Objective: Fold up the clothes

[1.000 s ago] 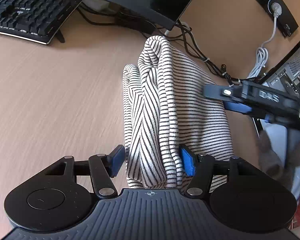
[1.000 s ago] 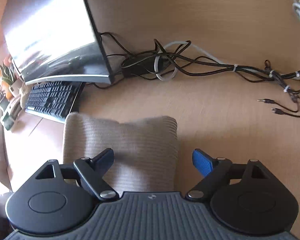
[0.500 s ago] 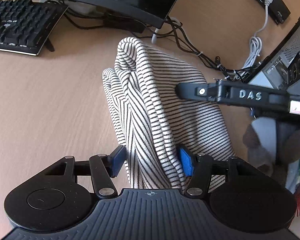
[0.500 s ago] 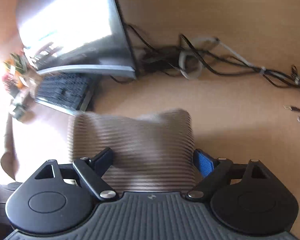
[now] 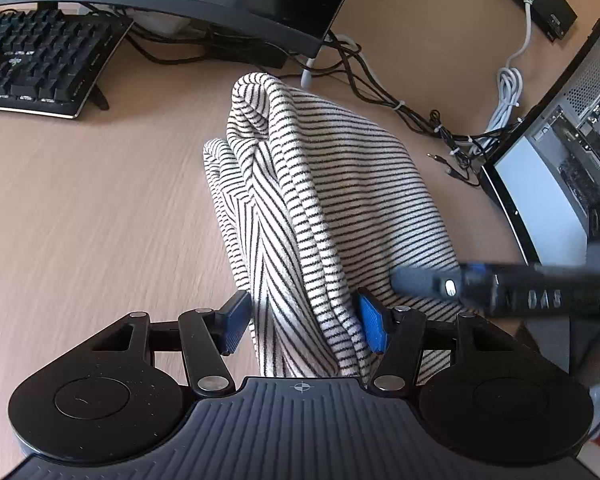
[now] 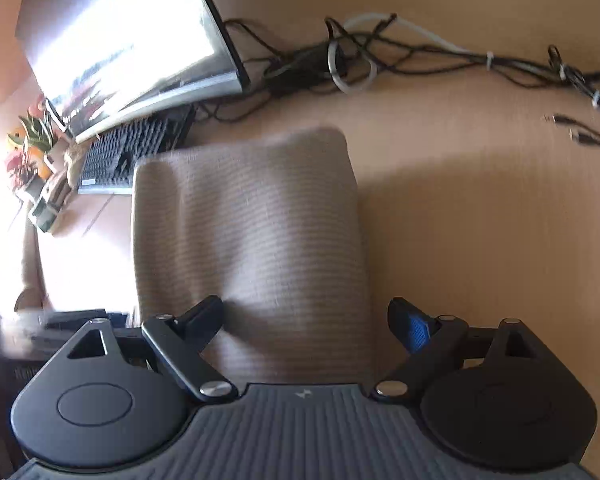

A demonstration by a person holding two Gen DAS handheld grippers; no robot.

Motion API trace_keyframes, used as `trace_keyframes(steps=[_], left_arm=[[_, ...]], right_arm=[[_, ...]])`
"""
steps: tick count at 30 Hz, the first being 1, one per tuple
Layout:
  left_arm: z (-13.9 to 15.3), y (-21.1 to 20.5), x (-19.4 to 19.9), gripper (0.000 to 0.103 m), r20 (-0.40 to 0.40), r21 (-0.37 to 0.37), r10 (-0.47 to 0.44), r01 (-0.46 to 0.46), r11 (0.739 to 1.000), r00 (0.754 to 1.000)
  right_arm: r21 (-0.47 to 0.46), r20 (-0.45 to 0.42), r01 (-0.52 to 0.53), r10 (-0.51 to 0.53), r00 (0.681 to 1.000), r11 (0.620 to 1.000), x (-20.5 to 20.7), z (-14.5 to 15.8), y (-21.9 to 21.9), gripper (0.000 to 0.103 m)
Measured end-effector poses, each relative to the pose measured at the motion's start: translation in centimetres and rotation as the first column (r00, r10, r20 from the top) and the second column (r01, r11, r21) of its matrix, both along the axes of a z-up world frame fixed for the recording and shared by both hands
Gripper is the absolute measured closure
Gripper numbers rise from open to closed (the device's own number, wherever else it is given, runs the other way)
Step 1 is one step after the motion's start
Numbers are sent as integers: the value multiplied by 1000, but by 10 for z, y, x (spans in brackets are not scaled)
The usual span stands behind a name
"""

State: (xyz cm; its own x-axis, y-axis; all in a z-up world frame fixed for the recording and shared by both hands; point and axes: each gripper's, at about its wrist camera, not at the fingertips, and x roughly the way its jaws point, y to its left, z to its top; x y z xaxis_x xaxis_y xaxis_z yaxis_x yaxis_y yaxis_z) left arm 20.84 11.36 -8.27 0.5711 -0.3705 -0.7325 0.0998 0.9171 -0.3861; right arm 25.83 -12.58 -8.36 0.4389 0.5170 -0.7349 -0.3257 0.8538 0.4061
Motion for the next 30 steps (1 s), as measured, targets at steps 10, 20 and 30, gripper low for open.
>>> trace_keyframes(steps=[10, 20, 30], left_arm=[[-1, 9, -6, 45, -11, -79, 23, -24, 997, 1000], [38, 34, 12, 51, 48, -18, 83, -82, 996, 995], [29, 23, 58, 41, 82, 156, 29, -42, 987, 996]], right_arm=[[-106, 63, -113, 120, 991, 988, -40, 21, 27, 12], [-338, 165, -91, 155, 974, 937, -62, 29, 63, 13], [-266, 165, -91, 138, 977, 960, -63, 31, 51, 13]])
